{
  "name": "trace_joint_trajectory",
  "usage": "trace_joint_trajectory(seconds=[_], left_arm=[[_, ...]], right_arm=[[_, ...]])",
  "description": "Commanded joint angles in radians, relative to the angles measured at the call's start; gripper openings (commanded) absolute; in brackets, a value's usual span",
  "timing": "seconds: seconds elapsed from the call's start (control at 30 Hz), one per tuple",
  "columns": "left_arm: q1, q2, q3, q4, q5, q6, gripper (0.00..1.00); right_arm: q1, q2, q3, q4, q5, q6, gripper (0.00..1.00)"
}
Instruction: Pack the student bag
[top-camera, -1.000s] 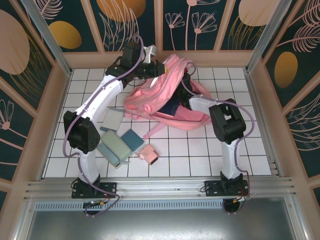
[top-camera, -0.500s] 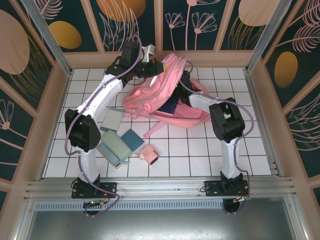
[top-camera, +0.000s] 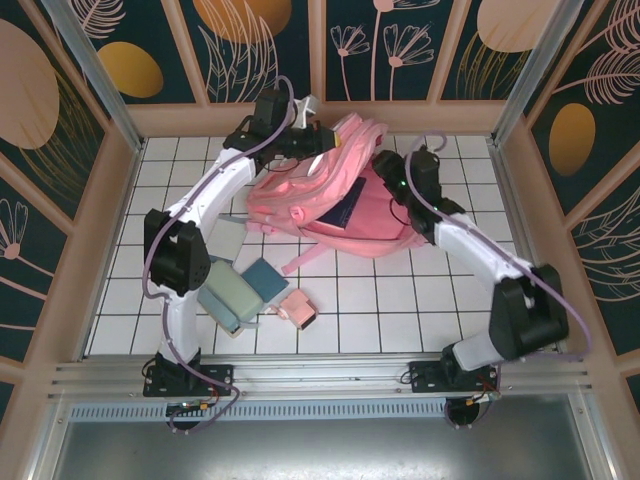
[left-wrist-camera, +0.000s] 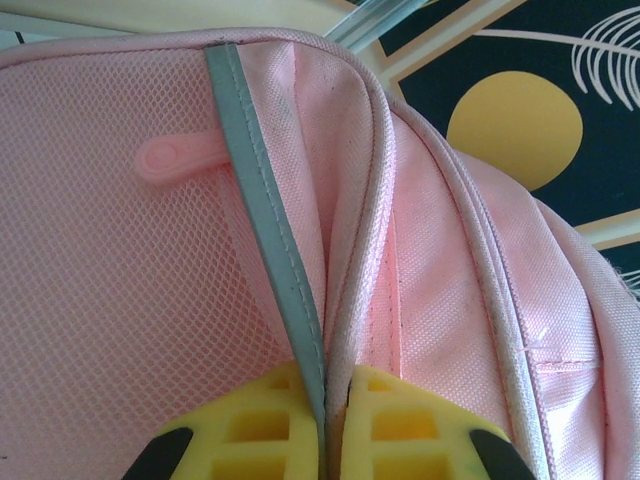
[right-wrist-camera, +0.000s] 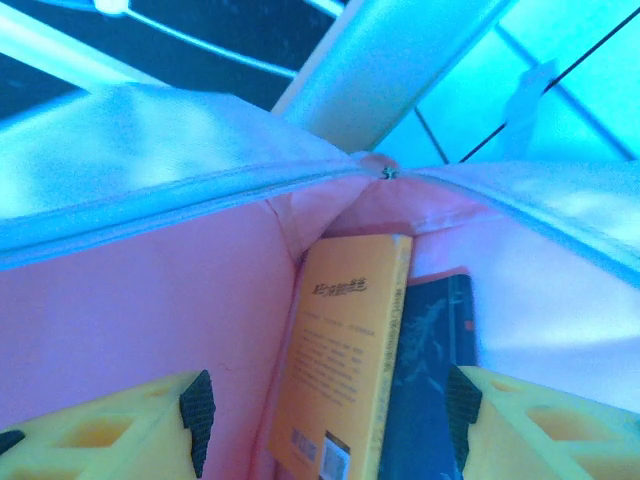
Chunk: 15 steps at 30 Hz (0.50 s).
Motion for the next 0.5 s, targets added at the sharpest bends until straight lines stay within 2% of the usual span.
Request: trace_joint_trajectory(seconds=[0.0,0.17,0.33,0.47], left_arm=[[-0.017,0.023,0.053,0.089,-0.016,0.052,0.0],[-0.019,0.025,0.029,0.058,-0.052,0.092,0.0],[-0.011,-0.048,-0.063,0.132,-0.106,0.083,0.0],[-0.005,-0.044,-0.058,0.135,-0.124,0.084,0.0]], right_arm=[[-0.005,-0.143,-0.076,-0.034,0.07,-0.121,0.64],[0.088,-0.266,-0.131,-0.089,-0.056,-0.313,0.65],[0.267,-0.357,-0.18,-0.186,-0.033,-0.453,0.65],[0.372,-0.336,-0.146,-0.255,-0.05,-0.497,0.66]])
